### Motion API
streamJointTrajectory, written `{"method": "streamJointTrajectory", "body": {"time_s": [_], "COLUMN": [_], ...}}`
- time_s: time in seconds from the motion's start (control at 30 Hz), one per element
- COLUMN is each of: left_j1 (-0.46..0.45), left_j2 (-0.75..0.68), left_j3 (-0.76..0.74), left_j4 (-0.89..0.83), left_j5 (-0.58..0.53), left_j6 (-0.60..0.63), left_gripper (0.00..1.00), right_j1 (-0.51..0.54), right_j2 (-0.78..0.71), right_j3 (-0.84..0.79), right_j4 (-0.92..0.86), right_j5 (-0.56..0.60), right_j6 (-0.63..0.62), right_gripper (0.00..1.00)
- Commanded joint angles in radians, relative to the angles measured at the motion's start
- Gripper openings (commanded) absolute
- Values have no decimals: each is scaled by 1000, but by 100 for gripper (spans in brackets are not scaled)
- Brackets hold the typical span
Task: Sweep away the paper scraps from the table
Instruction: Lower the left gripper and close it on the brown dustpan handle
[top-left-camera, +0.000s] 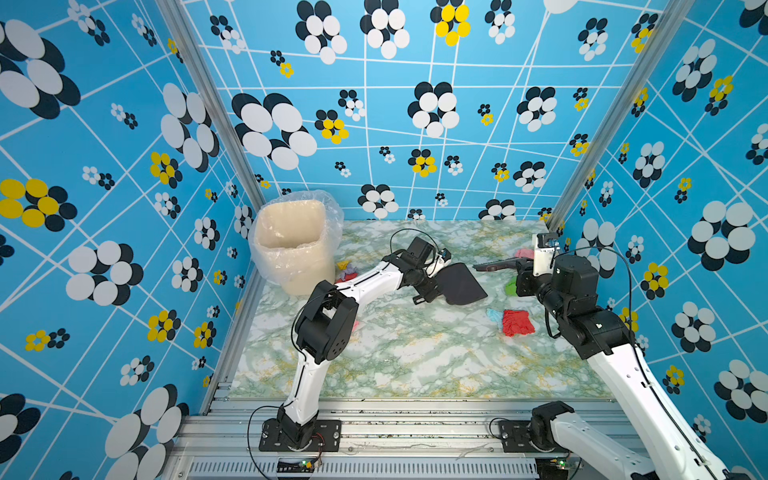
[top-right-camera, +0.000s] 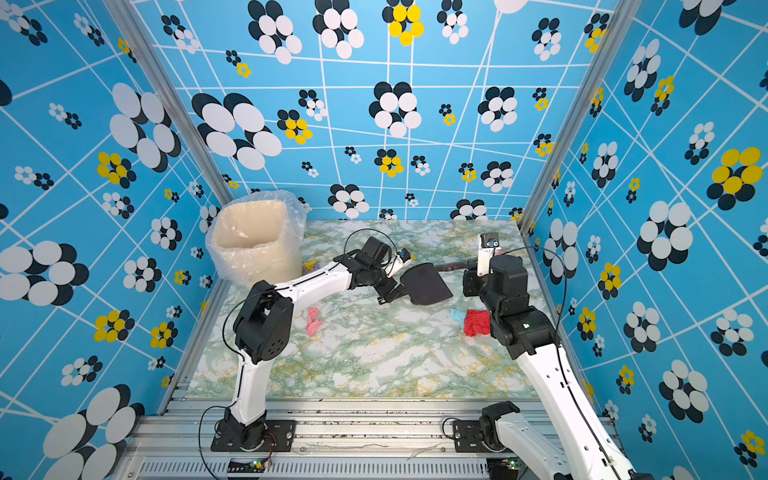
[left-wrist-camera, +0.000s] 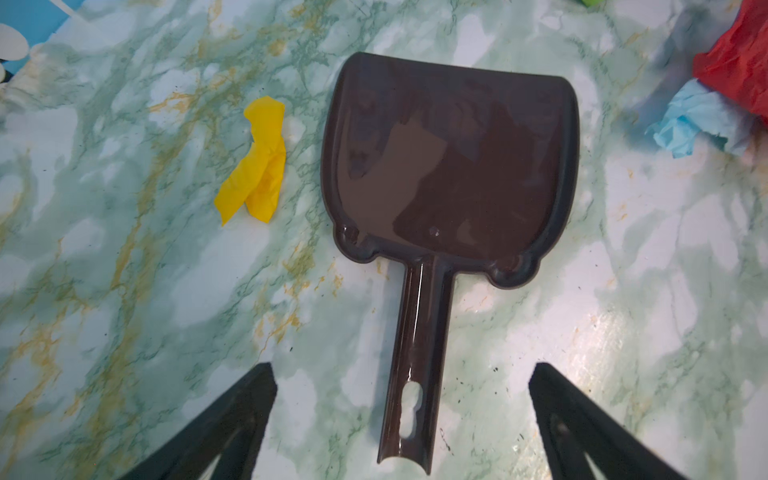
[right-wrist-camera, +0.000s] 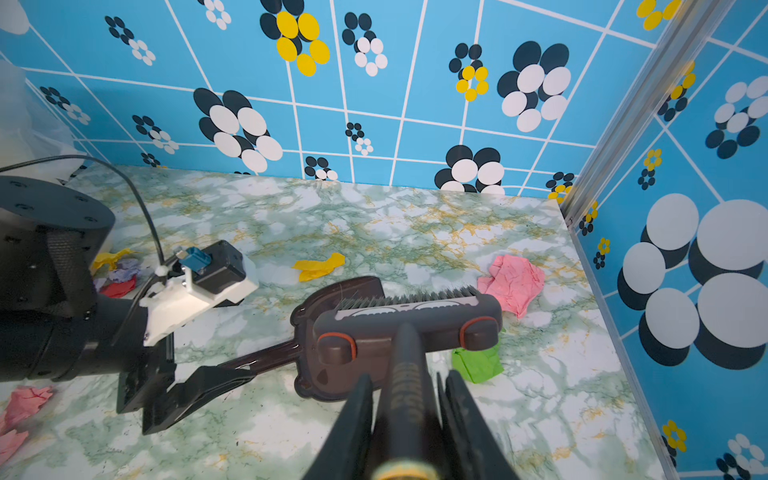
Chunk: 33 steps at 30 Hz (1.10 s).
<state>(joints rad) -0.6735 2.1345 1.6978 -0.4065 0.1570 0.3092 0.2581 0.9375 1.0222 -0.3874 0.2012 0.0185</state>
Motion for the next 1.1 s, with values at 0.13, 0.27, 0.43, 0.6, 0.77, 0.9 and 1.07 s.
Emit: {"method": "streamJointTrajectory", "body": {"time_s": [0.13, 0.27, 0.43, 0.6, 0.77, 0.9, 1.07], "left_j1": [-41, -40, -38, -41, -38, -37, -37], "left_j2": [60, 96, 129, 166, 195, 214, 225], "left_j3": [72, 115, 149, 202, 241, 273, 272], "left_j4": [-109, -168, -167, -177, -192, -222, -219], "left_j5": [-165, -153, -125, -119, -123, -113, -98], "left_j6": [97, 108, 107, 103, 108, 116, 112], "left_gripper": [99, 99, 99, 100, 100, 99, 99], "right_j1": [-37, -106, -166, -171, -176, -180, -183], "right_j2": [33, 52, 67, 71, 69, 67, 61], "right_j3": [49, 42, 47, 45, 36, 30, 35], "right_j4": [16, 52, 74, 84, 90, 95, 95], "right_j5": [-40, -115, -180, -201, -207, -207, -207], "right_j6": [-12, 26, 46, 45, 36, 38, 46], "right_gripper": [0, 0, 0, 0, 0, 0, 0]}}
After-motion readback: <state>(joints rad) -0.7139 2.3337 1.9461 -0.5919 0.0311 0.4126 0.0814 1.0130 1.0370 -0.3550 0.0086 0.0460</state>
